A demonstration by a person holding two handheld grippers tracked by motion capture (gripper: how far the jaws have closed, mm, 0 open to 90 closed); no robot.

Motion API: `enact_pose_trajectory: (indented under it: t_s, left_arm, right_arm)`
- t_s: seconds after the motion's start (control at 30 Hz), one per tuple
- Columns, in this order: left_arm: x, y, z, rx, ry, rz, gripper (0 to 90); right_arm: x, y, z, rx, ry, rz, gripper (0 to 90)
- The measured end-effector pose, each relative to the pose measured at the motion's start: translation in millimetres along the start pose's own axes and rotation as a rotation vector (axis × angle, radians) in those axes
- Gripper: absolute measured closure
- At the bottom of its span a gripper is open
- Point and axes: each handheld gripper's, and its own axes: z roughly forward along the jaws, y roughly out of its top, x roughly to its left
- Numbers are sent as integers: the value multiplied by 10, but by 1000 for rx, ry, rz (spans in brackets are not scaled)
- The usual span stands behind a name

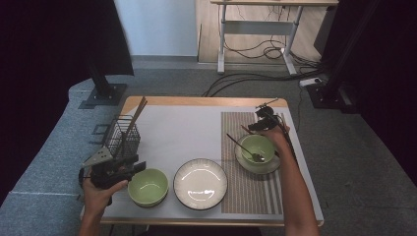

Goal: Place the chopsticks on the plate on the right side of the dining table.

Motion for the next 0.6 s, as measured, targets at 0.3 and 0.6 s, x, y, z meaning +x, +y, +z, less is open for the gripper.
enact_pose_trajectory:
  t_s: [0.3, 0.6]
  left_arm:
    - [3, 2, -4, 0, -3, 2, 501]
    - [0, 3, 5, -1, -4, -2, 501]
  right_arm:
    - [16, -1, -12, 11, 0, -27, 444]
    - [14, 9, -43, 8, 1, -38, 451]
